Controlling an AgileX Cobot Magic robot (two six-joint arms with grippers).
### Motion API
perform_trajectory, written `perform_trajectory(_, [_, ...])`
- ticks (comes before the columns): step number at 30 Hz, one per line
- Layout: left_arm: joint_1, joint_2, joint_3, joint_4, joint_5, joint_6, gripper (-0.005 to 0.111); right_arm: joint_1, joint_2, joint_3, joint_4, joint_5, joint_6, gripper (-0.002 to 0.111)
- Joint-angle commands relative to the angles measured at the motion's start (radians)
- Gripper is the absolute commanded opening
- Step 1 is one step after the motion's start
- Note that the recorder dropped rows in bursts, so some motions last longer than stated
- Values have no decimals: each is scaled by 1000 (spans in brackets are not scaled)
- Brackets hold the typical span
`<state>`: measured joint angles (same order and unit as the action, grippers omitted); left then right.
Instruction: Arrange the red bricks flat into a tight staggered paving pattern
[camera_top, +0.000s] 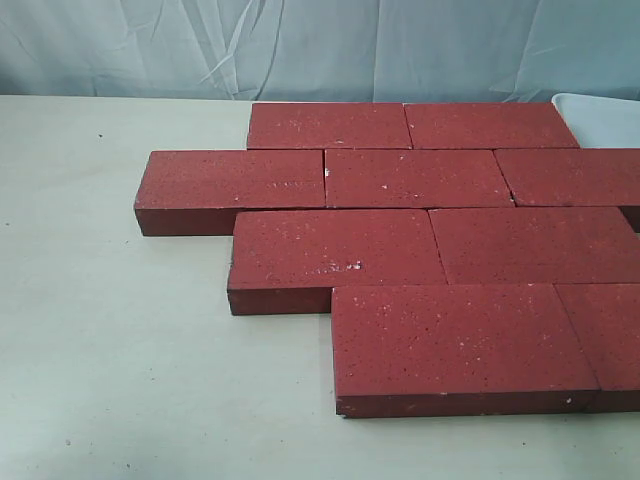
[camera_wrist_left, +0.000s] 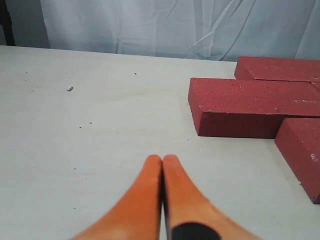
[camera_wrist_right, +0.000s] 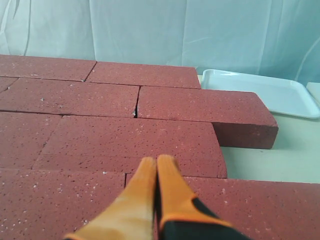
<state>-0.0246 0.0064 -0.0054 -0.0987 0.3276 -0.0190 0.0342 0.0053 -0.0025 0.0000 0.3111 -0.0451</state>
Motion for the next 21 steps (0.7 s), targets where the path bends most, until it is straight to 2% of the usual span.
perform_trajectory(1, [4,-6,5,12,-14,-8,0,-3,-5,3,-6,-8,-2,-1])
perform_trajectory(10, [4,-6,5,71,-14,-4,0,-3,-5,3,-6,-8,-2,-1])
perform_trajectory(21, [4,-6,5,71,-14,-4,0,-3,-5,3,-6,-8,-2,-1])
